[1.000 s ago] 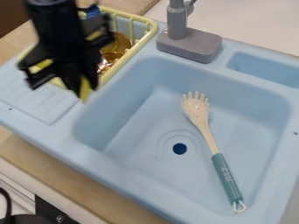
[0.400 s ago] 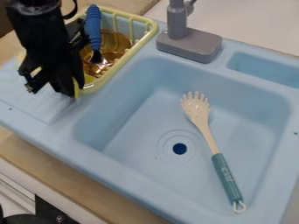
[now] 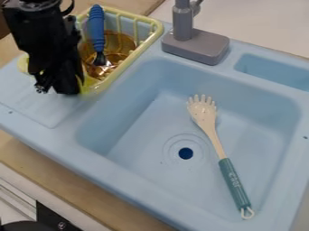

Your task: Take bottle brush and put beside the blue spoon

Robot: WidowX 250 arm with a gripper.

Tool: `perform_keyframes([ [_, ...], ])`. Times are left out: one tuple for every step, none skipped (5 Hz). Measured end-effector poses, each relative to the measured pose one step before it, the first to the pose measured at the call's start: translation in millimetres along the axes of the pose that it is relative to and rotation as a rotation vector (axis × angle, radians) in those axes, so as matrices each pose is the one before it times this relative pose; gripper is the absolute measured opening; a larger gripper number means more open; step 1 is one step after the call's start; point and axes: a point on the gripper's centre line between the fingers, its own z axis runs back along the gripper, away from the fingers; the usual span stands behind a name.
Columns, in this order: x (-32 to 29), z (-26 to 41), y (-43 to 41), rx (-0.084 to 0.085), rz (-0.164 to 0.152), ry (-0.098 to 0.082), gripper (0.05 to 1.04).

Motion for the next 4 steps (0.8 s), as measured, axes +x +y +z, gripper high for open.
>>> perform_keyframes([
  [5.11, 2.31, -2.26, -0.0084, 0.1265, 0.0085, 0.109],
  [4.55, 6.74, -7.55, -0.0015, 0.1068, 0.0426, 0.109],
  [1.0, 3.32, -9.64, 0.0432, 0.06, 0.0522, 0.109],
  [-3.51, -1.6, 3.14, 0.0173, 0.0157, 0.0101, 0.109],
])
